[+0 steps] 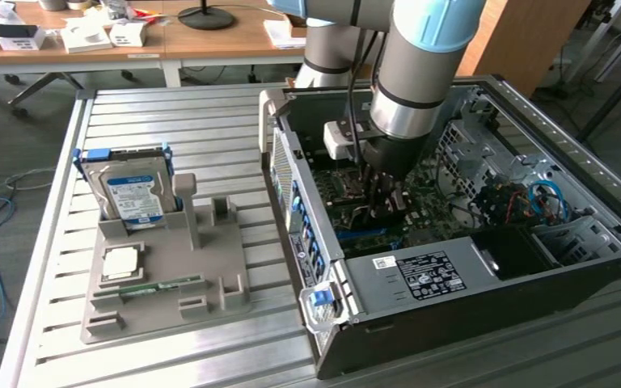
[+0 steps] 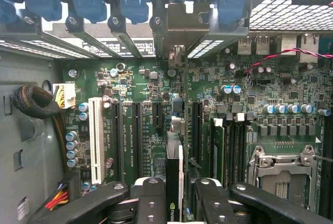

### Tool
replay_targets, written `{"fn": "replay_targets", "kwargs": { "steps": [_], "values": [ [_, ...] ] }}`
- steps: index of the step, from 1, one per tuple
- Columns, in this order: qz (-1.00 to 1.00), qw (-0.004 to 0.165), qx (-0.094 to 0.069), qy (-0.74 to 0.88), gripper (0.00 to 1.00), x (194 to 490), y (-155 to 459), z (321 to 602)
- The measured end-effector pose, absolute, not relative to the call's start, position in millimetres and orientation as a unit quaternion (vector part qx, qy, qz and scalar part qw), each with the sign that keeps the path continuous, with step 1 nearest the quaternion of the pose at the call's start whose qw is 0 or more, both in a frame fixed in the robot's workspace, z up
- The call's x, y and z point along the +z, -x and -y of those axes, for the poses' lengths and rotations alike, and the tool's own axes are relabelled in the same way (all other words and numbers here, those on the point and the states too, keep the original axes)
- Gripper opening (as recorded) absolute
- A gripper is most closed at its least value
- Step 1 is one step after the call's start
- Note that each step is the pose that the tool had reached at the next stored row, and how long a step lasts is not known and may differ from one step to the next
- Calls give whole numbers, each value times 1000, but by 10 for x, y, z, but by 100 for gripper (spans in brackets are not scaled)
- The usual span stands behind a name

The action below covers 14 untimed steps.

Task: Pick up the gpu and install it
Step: 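Insert the gpu into the slot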

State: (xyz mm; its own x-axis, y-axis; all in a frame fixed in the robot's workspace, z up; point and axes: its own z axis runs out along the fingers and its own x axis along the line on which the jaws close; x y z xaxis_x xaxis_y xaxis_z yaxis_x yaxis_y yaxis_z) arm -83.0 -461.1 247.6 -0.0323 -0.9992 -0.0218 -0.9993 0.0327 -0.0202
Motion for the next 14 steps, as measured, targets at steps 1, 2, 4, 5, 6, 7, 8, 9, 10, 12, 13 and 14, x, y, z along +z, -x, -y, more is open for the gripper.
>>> {"fn": "replay_targets", "kwargs": {
  "steps": [1,2,4,5,6,7,8,9,10,12,13,14],
  "values": [
    [-718,15,0,695,26,2476,830,4611],
    [-718,15,0,695,26,2476,830,4610],
    [-718,15,0,695,26,2471,830,4610],
    [-718,15,0,695,26,2468,830,4610],
    [-718,15,0,695,26,2468,830,4610],
    [-718,15,0,695,26,2468,830,4611],
    [-718,15,0,695,26,2468,830,4611],
    [-718,15,0,695,26,2468,830,4611],
    [-718,15,0,695,26,2467,830,4610],
    [-718,15,0,695,26,2467,830,4610],
    [-718,15,0,695,26,2467,830,4611],
    [-718,15,0,695,26,2468,830,4611]
  ]
}}
